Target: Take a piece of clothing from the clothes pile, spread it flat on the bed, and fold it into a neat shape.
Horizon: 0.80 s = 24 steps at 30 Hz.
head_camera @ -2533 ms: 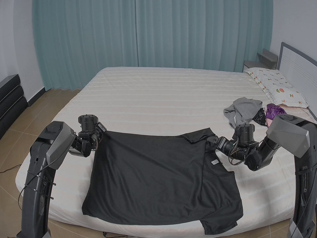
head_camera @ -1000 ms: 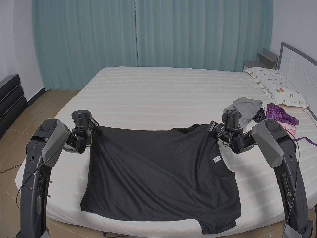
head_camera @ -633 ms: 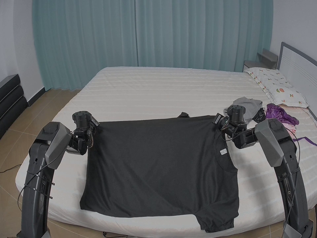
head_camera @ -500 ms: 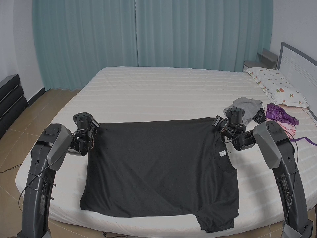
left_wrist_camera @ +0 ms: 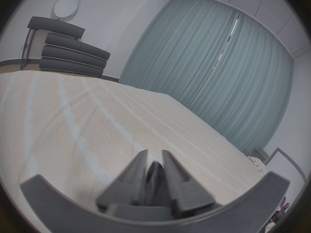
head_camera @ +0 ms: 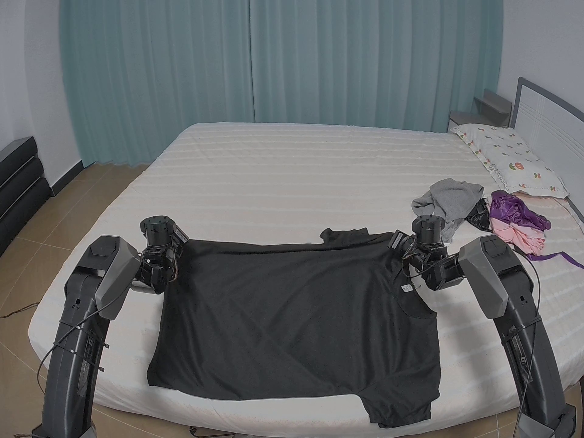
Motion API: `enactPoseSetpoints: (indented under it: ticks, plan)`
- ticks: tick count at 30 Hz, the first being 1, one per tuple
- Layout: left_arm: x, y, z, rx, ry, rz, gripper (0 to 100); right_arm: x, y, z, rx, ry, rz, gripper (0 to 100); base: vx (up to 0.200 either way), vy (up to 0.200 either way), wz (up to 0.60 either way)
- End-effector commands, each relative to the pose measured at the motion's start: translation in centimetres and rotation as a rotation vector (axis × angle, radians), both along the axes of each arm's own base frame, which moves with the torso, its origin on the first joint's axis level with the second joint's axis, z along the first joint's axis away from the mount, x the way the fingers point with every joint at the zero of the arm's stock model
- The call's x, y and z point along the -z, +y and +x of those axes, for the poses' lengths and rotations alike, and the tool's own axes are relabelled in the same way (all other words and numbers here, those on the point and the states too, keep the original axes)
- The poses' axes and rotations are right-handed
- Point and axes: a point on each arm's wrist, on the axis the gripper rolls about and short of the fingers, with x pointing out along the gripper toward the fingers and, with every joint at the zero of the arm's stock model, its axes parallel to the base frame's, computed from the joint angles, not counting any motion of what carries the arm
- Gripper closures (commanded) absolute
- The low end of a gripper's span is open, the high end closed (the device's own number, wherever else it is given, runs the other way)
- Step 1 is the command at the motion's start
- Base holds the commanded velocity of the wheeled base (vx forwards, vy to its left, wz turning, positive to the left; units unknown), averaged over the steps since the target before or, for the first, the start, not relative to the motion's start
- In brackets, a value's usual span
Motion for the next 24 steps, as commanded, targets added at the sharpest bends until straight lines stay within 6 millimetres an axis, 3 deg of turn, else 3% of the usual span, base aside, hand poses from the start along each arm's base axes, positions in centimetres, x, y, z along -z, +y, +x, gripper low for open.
enactPoseSetpoints:
  ticks: [1, 5, 9, 11, 12, 17, 18, 19, 24]
  plan:
    - [1.0, -0.2, -0.1, 0.001, 0.017, 0.004, 0, 1.7, 0.2, -0.3, -0.004, 0.030, -0.005, 0, 0.000, 0.000, 0.00]
    - [0.6, -0.1, -0.1, -0.002, 0.012, 0.004, 0, 1.0, 0.1, -0.3, 0.006, 0.023, -0.002, 0, 0.000, 0.000, 0.00]
    - [0.1, 0.5, -0.4, -0.021, 0.019, 0.003, 0, -2.5, -0.8, -1.3, 0.045, 0.025, 0.032, 0, 0.000, 0.000, 0.00]
    - [-0.1, 0.6, -0.5, -0.022, 0.019, 0.003, 0, -2.7, -0.9, -1.4, 0.048, 0.027, 0.039, 0, 0.000, 0.000, 0.00]
    - [-1.4, 1.1, -1.7, -0.033, 0.046, 0.000, 0, -5.0, -1.2, -3.1, 0.063, 0.026, 0.115, 0, 0.000, 0.000, 0.00]
    - [-4.3, 1.4, -5.2, -0.018, 0.108, -0.047, 0, -6.3, -2.0, -7.9, 0.009, 0.068, 0.163, 0, 0.000, 0.000, 0.00]
    - [-4.3, 1.4, -5.2, -0.018, 0.108, -0.047, 0, -6.3, -2.0, -7.9, 0.009, 0.068, 0.163, 0, 0.000, 0.000, 0.00]
    - [-5.1, 1.4, -7.2, -0.003, 0.136, -0.080, 0, -6.2, -2.2, -10.8, -0.036, 0.096, 0.173, 0, 0.000, 0.000, 0.00]
    - [-6.4, 1.5, -13.4, 0.092, 0.231, -0.144, 0, -7.1, -2.0, -16.9, -0.100, 0.095, 0.201, 0, 0.000, 0.000, 0.00]
